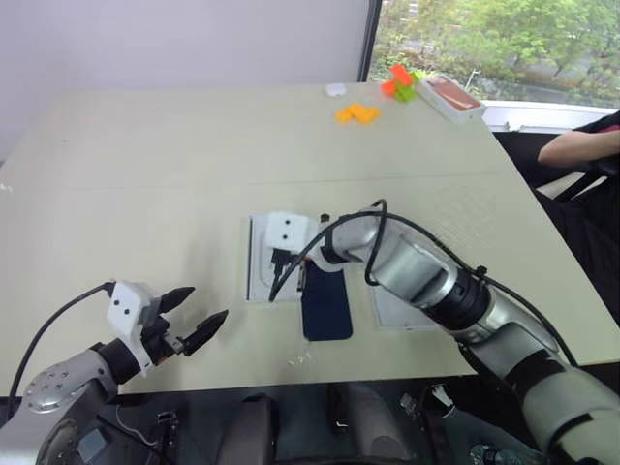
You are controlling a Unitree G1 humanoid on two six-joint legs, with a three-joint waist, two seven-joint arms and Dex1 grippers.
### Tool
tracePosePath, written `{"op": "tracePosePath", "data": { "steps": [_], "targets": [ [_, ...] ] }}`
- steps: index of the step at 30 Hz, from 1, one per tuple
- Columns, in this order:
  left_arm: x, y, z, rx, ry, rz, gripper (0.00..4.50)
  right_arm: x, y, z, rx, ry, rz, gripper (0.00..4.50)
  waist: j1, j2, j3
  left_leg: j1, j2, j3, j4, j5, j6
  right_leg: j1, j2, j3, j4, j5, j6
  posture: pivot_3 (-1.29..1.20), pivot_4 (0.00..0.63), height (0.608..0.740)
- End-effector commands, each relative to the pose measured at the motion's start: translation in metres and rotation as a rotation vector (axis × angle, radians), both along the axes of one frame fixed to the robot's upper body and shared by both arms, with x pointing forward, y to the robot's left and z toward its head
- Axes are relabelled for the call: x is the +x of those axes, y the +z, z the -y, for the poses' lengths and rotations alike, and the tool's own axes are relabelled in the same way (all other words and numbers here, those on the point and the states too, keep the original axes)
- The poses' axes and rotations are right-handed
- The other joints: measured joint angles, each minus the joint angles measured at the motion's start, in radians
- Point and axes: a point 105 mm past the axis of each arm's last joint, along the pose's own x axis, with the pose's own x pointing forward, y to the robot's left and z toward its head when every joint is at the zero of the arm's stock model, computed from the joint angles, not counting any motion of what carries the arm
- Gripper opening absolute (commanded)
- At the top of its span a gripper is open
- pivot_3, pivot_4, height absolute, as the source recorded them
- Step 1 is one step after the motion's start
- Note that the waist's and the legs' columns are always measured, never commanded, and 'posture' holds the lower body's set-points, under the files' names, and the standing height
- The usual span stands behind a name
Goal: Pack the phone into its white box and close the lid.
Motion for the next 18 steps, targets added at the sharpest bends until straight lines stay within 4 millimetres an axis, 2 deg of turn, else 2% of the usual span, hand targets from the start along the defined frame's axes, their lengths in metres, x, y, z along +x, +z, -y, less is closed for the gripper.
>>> {"op": "tracePosePath", "data": {
  "steps": [1, 9, 18],
  "targets": [
    [0.001, 0.003, -0.001, 0.012, 0.001, 0.020, 4.50, 0.010, 0.009, 0.004, 0.004, -0.031, 0.060, 0.02, 0.000, 0.000, 0.000, 0.000, 0.000, 0.000, 0.000, 0.000, 0.000, 0.000, 0.000, 0.000, 0.000, 0.000, 0.000, 0.00, 0.150, 0.740],
    [0.003, 0.004, 0.000, 0.013, 0.000, 0.028, 4.50, 0.020, -0.013, -0.004, -0.033, -0.044, 0.050, 0.02, -0.002, 0.000, 0.000, 0.000, 0.000, 0.000, 0.000, 0.000, 0.000, 0.000, 0.001, 0.000, 0.001, 0.001, -0.002, 0.00, 0.150, 0.740],
    [0.001, 0.004, 0.000, 0.015, 0.006, 0.028, 4.50, 0.015, -0.022, -0.015, -0.033, -0.007, 0.032, 0.02, -0.001, 0.000, 0.000, 0.000, 0.000, 0.000, 0.000, 0.000, 0.000, 0.000, 0.000, 0.000, 0.001, 0.002, -0.002, 0.00, 0.150, 0.740]
  ]
}}
